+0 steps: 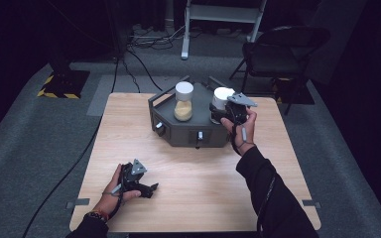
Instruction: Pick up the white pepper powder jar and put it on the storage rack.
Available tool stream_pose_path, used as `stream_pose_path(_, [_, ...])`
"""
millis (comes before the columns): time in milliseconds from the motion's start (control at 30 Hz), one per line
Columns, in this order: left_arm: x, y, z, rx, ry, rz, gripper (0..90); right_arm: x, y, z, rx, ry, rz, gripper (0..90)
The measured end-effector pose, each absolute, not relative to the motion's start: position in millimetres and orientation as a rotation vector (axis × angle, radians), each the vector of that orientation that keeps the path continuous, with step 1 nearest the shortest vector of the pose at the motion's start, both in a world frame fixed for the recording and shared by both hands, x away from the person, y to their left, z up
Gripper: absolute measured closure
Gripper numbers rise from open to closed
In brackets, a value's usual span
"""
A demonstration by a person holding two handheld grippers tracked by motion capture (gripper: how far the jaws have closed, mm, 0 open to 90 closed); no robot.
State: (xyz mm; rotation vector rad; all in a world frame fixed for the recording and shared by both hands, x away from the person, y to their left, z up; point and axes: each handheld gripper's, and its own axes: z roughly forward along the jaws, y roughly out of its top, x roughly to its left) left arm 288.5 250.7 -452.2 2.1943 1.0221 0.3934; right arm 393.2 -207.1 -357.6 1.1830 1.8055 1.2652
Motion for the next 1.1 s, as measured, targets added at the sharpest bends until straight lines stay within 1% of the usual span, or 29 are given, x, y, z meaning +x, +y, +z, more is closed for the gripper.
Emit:
stream_pose_path(67, [289, 251, -452, 2.195, 1.022, 0.393, 0.0, 394, -207, -357, 1.186, 1.808, 1.261, 22.4])
stream_pose_path(133, [289, 251, -452, 2.194, 1.021, 0.393, 0.0, 393, -206, -357, 1.196, 1.797, 1.252, 17.9])
stream_pose_path(300, [289, 251, -452, 2.195, 1.021, 0.393, 0.0, 395, -207, -360, 1.211, 1.795, 1.258, 13.4])
stream_pose_path(400, [289, 251, -452, 2.195, 1.020, 0.393, 0.0, 395, -206, -360, 1.211, 1.798, 1.241, 5.3])
stream_pose_path(467, [289, 251, -452, 2.195, 1.020, 0.393, 0.0, 396, -206, -360, 1.207, 1.808, 1.234, 2.8])
stream_pose_path(1100, [289, 251, -452, 2.195, 1.020, 0.393, 0.0, 386, -214, -363, 1.168, 1.790, 1.246, 2.0])
